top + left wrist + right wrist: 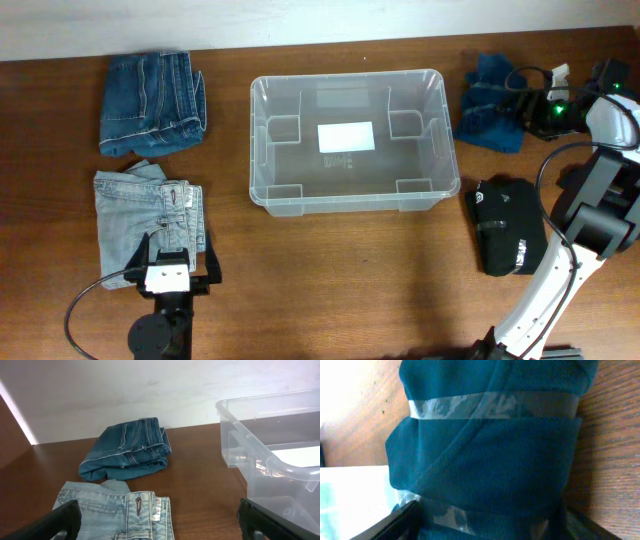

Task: Pack container
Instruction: 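Close the right gripper on the teal garment and lift it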

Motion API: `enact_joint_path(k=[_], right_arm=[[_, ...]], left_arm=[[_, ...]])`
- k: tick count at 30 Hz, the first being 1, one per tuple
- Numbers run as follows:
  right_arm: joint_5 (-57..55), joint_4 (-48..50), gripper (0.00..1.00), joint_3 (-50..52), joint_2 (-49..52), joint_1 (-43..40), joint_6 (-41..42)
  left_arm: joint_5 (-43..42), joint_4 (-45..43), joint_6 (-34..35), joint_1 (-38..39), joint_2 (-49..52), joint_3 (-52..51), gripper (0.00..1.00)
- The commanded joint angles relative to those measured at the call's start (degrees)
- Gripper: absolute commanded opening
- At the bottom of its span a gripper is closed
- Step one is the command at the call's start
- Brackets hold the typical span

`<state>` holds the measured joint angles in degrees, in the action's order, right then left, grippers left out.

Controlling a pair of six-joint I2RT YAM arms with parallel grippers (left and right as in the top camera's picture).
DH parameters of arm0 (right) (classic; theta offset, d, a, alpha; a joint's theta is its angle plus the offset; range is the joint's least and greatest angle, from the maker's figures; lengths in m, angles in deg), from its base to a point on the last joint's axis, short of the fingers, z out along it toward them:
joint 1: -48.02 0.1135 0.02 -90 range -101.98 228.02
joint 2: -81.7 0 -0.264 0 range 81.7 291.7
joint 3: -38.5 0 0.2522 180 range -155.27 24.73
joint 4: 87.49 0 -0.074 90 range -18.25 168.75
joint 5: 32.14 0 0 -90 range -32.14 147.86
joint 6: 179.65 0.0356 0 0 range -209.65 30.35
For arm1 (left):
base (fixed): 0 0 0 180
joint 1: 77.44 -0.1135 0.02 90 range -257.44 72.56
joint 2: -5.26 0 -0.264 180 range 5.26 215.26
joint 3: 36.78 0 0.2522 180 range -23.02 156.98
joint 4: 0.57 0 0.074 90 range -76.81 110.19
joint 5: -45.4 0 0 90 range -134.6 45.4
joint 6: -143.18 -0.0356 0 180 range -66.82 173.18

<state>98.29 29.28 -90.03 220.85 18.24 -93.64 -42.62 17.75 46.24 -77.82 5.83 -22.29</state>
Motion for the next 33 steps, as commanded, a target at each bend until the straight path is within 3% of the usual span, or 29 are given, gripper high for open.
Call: enact_joint_path(k=[1, 4, 9, 12, 18, 27, 33], right_arm=[[1.0, -0.2, 0.56, 0.2, 1.4, 0.1, 1.9], [1.0, -0.2, 0.38, 0.2, 1.4, 0.1, 2.6], [1.0, -0.3, 0.29, -0.1, 1.4, -0.1, 3.5], [1.5, -1.6, 0.17, -1.2, 1.3, -0.6, 5.2], [12.3, -7.3, 0.05, -6.6, 0.4, -3.0, 5.2], [20.0, -16.5, 0.04, -14.1, -3.3, -3.6, 4.9], [23.0, -25.8, 0.04, -19.2, -9.3, -2.3, 0.5]], left_arm=[[0.4, 0.1, -0.9, 0.2, -0.3, -0.2, 0.99], [0.4, 0.1, -0.9, 0.2, -0.3, -0.2, 0.99], [0.4, 0.1, -0.9, 0.2, -0.3, -0.2, 0.99], [0.4, 0.1, -0.9, 0.2, -0.3, -0.2, 0.99], [0.4, 0.1, -0.9, 0.2, -0.3, -0.2, 0.99], [0.4, 0.1, -0.9, 0.2, -0.3, -0.2, 0.99], [0.4, 0.1, -0.9, 0.2, -0.3, -0.2, 0.99]])
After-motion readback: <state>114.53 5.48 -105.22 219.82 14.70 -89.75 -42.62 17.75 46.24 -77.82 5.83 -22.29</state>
